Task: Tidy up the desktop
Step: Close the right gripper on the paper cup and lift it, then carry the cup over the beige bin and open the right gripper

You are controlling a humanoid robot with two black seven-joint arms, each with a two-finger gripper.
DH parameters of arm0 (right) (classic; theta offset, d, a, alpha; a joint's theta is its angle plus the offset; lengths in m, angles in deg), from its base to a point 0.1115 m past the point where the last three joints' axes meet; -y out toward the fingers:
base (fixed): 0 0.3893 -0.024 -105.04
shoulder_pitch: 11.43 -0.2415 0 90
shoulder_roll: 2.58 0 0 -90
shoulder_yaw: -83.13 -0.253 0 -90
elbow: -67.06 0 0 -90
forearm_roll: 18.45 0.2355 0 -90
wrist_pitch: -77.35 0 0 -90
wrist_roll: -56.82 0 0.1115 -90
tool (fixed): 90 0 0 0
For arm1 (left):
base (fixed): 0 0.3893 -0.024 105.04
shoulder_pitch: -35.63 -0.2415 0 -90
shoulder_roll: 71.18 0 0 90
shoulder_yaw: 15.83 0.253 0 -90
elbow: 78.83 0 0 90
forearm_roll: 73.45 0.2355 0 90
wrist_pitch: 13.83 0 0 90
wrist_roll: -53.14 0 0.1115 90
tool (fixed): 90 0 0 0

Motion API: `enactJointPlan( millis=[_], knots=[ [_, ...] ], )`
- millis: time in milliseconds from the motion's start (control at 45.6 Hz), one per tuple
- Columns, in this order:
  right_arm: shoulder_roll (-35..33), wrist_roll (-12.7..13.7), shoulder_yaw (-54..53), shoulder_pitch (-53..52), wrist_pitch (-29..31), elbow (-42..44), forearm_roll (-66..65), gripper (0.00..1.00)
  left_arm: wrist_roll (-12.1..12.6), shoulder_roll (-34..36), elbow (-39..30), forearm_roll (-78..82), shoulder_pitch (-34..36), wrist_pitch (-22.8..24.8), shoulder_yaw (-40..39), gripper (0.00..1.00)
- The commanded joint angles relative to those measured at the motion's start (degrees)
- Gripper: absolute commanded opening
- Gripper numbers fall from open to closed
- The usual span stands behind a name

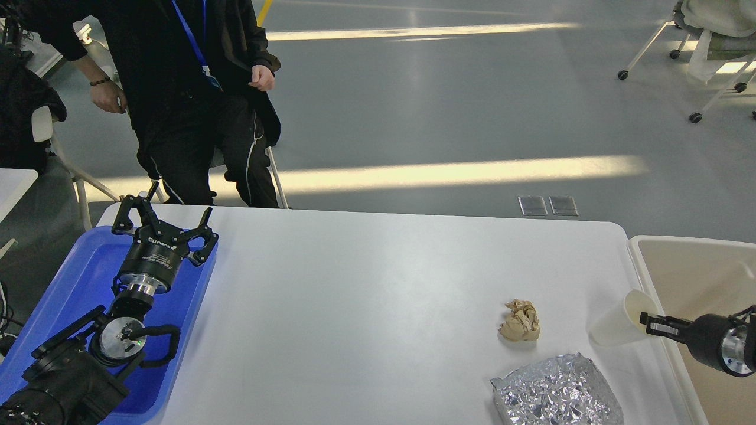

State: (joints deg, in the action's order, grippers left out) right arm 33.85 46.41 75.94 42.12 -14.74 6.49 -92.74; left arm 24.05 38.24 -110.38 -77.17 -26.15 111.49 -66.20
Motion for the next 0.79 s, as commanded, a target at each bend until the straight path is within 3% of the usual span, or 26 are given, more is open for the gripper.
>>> enactJointPlan(
  millis=[0, 175, 373, 767],
  knots=[
    [-5.39, 0.3, 0.16, -4.77, 3.93, -4.02, 0.81, 0.0, 0.0, 0.0, 0.0, 0.02, 0.0, 0.01, 0.0, 1.0],
    [-12.07, 0.3, 0.16, -11.27, 9.37, -9.91, 2.48, 0.0, 0.0, 0.0, 0.0, 0.02, 0.0, 0.01, 0.0, 1.0],
    [-19.11, 0.3, -0.1, -21.11, 20.45, -15.54, 3.62, 0.0, 0.0, 0.0, 0.0, 0.02, 0.0, 0.01, 0.0, 1.0],
    [-23.33, 0.3, -0.19, -24.9, 23.36, -17.47, 3.88, 0.0, 0.0, 0.0, 0.0, -0.06, 0.0, -0.08, 0.0, 1.0]
  ],
)
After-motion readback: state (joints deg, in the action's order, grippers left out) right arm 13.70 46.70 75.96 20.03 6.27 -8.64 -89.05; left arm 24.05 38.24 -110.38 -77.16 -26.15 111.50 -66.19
